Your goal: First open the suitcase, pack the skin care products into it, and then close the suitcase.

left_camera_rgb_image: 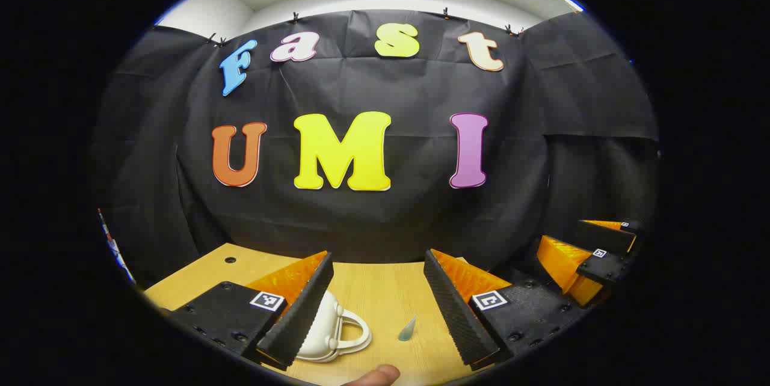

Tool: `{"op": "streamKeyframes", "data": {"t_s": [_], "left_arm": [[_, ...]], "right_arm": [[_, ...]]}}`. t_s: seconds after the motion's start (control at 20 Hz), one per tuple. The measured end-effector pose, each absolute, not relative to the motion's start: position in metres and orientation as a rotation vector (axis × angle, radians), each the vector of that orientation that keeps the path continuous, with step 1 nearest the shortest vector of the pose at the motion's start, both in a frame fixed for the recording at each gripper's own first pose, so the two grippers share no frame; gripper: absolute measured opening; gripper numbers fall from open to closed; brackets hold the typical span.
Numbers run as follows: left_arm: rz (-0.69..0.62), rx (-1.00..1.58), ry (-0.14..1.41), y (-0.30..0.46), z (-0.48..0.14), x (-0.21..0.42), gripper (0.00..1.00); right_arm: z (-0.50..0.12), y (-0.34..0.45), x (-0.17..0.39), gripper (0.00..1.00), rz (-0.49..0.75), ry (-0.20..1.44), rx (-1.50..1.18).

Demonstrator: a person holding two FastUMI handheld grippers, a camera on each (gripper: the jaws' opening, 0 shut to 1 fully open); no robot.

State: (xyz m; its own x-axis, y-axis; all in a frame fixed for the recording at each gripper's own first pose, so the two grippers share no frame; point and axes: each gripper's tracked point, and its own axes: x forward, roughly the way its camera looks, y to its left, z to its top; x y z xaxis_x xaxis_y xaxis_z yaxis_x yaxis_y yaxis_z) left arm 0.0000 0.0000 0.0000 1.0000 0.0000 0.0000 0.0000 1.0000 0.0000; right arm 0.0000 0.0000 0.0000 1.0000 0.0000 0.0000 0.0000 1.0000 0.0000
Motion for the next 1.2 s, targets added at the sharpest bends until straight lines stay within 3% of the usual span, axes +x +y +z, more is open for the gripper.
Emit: {"op": "streamKeyframes", "data": {"t_s": [0.95, 1.2], "left_arm": [[-0.039, -0.001, 0.047, -0.030, -0.025, 0.011, 0.97], [-0.032, 0.082, 0.087, -0.014, -0.075, 0.023, 0.98]], "right_arm": [[-0.023, -0.022, 0.023, 0.81, -0.001, 0.047, -0.034], [-0.022, -0.031, 0.032, 0.81, -0.016, 0.049, -0.058]]}}
